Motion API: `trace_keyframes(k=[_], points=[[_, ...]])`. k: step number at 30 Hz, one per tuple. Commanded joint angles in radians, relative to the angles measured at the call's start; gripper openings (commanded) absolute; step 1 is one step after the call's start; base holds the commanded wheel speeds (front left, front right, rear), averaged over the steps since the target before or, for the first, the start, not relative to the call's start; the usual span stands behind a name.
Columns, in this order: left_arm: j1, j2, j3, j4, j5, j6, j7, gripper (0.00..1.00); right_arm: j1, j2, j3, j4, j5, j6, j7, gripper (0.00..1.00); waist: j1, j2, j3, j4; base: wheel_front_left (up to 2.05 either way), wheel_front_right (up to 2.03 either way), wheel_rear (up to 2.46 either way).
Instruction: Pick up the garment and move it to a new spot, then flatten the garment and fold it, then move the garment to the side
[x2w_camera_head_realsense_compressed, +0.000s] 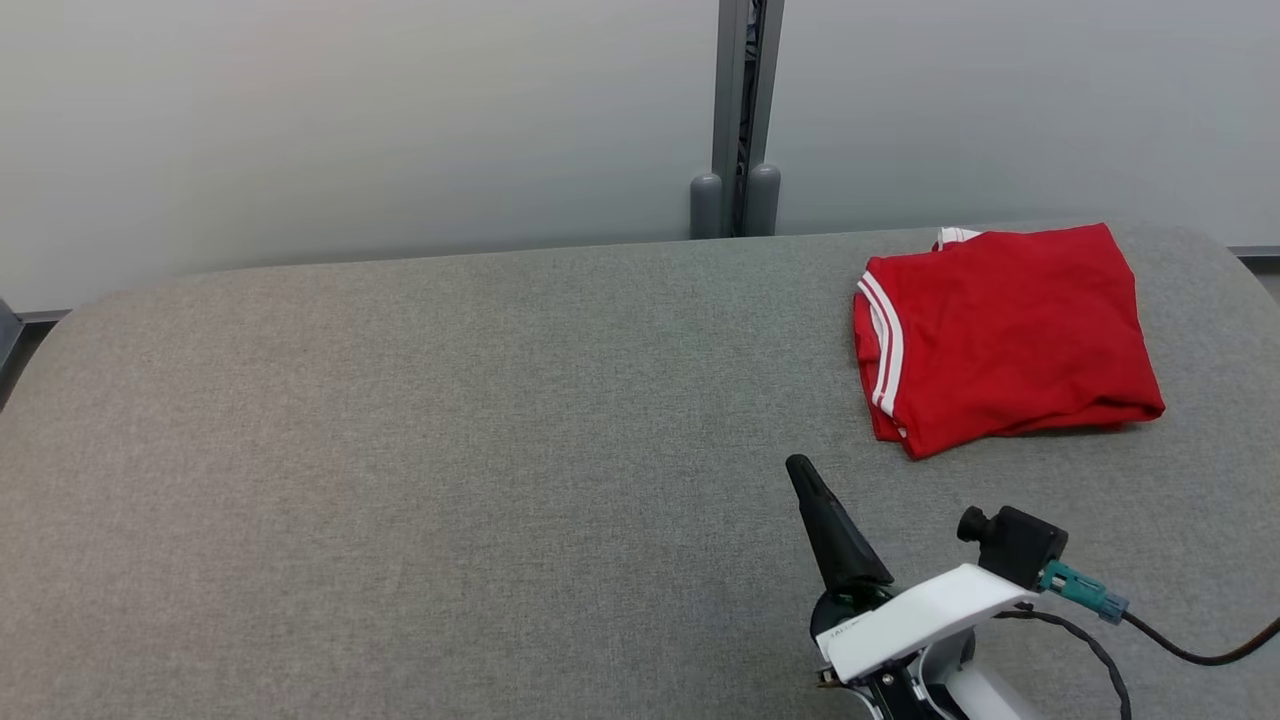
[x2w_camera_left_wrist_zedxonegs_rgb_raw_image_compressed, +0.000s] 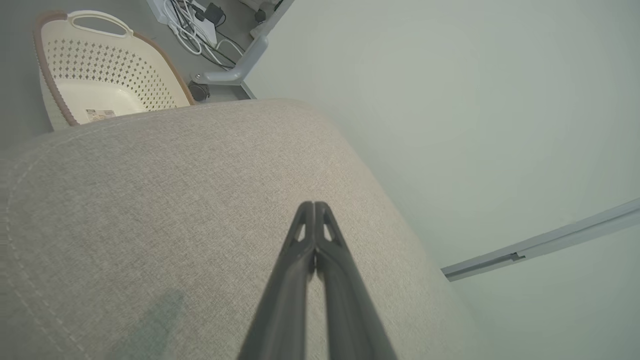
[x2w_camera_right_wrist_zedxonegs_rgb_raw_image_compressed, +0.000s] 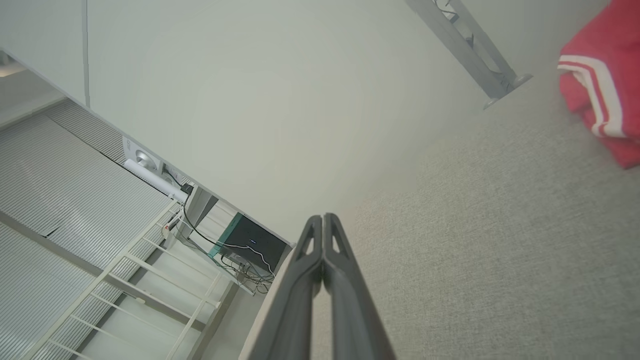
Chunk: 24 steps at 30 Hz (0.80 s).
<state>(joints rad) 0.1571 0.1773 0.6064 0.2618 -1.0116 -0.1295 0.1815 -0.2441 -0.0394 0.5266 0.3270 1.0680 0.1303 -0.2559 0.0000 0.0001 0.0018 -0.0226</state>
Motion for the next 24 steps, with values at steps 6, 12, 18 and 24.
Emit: trace_keyframes(k=[6,12,18,24], points=[[-0.029,0.023,0.095,0.001,-0.087,-0.001,0.063,0.0,-0.064,-0.005,0.064,-0.002,0.123,0.001,-0.004,0.0,0.0,-0.0001,0.001,0.003,0.0,0.0,0.0],[-0.035,0.027,0.164,0.01,-0.152,-0.001,0.115,0.0,-0.093,-0.006,0.113,0.008,0.217,0.001,-0.004,0.0,0.0,-0.0001,0.002,0.006,0.0,0.0,0.0],[-0.037,0.03,0.228,0.018,-0.213,-0.001,0.163,0.0,-0.122,-0.006,0.16,0.016,0.306,0.001,-0.005,0.0,0.0,-0.0001,0.003,0.008,0.0,0.0,0.0],[-0.041,0.033,0.289,0.026,-0.272,-0.001,0.208,0.0,-0.147,-0.007,0.204,0.023,0.39,0.001,-0.005,0.0,0.0,-0.0001,0.004,0.011,0.0,0.0,0.0]])
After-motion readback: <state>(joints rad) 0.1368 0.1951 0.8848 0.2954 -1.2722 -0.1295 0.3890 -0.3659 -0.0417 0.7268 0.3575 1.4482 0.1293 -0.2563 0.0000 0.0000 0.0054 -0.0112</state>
